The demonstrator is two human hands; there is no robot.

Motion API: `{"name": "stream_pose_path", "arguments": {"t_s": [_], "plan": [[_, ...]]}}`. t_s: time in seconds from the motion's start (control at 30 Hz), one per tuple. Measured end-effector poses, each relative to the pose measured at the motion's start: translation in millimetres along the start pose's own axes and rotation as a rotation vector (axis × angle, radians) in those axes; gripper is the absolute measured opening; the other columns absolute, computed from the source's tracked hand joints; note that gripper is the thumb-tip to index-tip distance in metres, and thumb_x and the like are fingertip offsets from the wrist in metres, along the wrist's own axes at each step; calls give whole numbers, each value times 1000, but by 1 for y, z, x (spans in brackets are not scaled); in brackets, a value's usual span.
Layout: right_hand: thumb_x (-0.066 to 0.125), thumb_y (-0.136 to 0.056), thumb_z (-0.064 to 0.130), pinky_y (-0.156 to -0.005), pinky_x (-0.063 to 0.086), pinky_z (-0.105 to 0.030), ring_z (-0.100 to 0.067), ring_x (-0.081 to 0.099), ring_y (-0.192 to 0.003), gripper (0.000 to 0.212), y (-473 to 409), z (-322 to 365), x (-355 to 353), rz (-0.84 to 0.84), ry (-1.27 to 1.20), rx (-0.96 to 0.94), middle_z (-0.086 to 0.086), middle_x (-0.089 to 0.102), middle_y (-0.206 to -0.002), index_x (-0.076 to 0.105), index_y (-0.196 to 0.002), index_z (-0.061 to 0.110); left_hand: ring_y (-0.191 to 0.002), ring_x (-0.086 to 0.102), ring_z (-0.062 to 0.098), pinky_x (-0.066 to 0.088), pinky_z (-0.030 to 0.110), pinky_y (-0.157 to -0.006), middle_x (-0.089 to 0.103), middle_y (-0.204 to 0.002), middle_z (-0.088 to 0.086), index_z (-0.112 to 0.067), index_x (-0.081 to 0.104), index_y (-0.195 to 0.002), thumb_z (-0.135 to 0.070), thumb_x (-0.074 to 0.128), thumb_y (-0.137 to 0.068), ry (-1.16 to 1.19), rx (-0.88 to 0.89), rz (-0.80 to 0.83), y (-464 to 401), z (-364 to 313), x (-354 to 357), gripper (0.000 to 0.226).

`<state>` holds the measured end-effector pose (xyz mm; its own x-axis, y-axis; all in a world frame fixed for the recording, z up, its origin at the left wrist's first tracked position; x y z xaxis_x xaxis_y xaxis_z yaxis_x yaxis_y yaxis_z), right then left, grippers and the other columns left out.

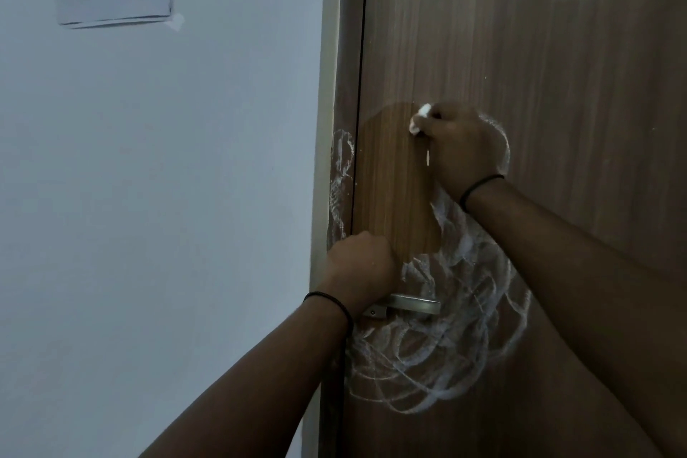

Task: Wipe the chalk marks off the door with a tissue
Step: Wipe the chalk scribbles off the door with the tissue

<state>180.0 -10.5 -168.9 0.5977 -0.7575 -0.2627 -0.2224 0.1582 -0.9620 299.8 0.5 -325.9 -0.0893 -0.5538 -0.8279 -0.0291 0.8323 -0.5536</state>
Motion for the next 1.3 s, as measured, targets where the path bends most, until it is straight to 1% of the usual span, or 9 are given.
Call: {"name": "stream_pose_path", "arguments": {"t_s": [0.17, 0.27, 0.47, 0.6, 0.73, 0.9, 1.07, 1.23, 1.3], "plan": [[51, -100, 10, -88, 53, -49, -33, 58, -114, 29, 54, 18, 28, 132, 147, -207, -15, 60, -125, 61, -127, 6, -55, 49, 15, 44, 28, -56, 48, -62, -3, -20, 49, -61, -30, 49, -94, 48, -26, -49, 2, 4, 1, 34], [35, -106, 15, -110, 39, -49, -33, 43, -138, 40, 82, 5, 33, 165, 236, -270, -17, 47, -148, 50, -142, 5, -55, 49, 16, 43, 28, -56, 47, -62, -2, -19, 46, -61, -26, 49, -91, 40, -32, -41, 2, 5, 1, 31], [26, -106, 35, -125, 7, -47, -29, 1, -153, 60, 70, 4, 49, 296, 300, -39, -15, 4, -165, 11, -156, 6, -58, 51, 17, 45, 29, -58, 52, -68, -1, -15, 61, -78, -28, 49, -93, 17, -3, -49, 2, 0, 2, 23], [24, -105, 46, -124, 6, -50, -27, 5, -153, 64, 79, -9, 40, 295, 403, -119, -12, 10, -165, 15, -157, 11, -57, 50, 17, 45, 29, -59, 43, -62, -3, -18, 47, -65, -30, 47, -96, 29, -23, -62, 3, 2, 1, 33], [27, -104, 48, -123, 4, -52, -29, 1, -153, 67, 64, -43, 20, 229, 352, 82, -13, 4, -166, 7, -158, 13, -52, 45, 13, 44, 29, -58, 46, -61, -2, -19, 44, -59, -22, 51, -92, 20, -39, -28, 3, 2, 1, 33], [11, -100, 59, -124, -3, -49, -24, -4, -153, 71, 55, -2, 49, 354, 399, -186, -5, -3, -166, 1, -158, 20, -51, 42, 8, 35, 24, -51, 44, -62, -7, -21, 49, -69, -30, 52, -93, 17, -45, -38, 4, 1, 2, 26], [18, -102, 55, -123, -1, -52, -27, -1, -153, 69, 40, -34, 26, 223, 351, 76, -8, 2, -166, 6, -158, 19, -57, 50, 14, 47, 27, -59, 49, -65, -4, -19, 53, -69, -27, 52, -90, 28, -79, -42, 4, 6, 0, 22], [10, -100, 58, -123, -5, -49, -22, -4, -153, 69, 45, 5, 45, 335, 361, -177, -3, 0, -166, 6, -158, 21, -65, 57, 18, 51, 29, -63, 56, -73, -2, -15, 65, -85, -29, 53, -93, -12, -35, -23, 2, -1, 3, 21], [11, -101, 56, -123, -5, -49, -22, 0, -154, 66, 49, -9, 36, 311, 354, -124, -3, 5, -166, 11, -158, 22, -60, 53, 15, 47, 27, -58, 52, -68, -4, -16, 63, -80, -30, 51, -94, -15, -37, -29, 3, 0, 2, 22]]}}
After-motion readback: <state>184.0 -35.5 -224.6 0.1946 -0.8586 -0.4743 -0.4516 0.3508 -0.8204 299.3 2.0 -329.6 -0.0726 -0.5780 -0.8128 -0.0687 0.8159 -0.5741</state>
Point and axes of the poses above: each hand's wrist, its own y-axis away from the middle knuckle, its own x-axis out of the palm, z = x × y, the point moved 9 cm from there along -y, towards the middle knuckle
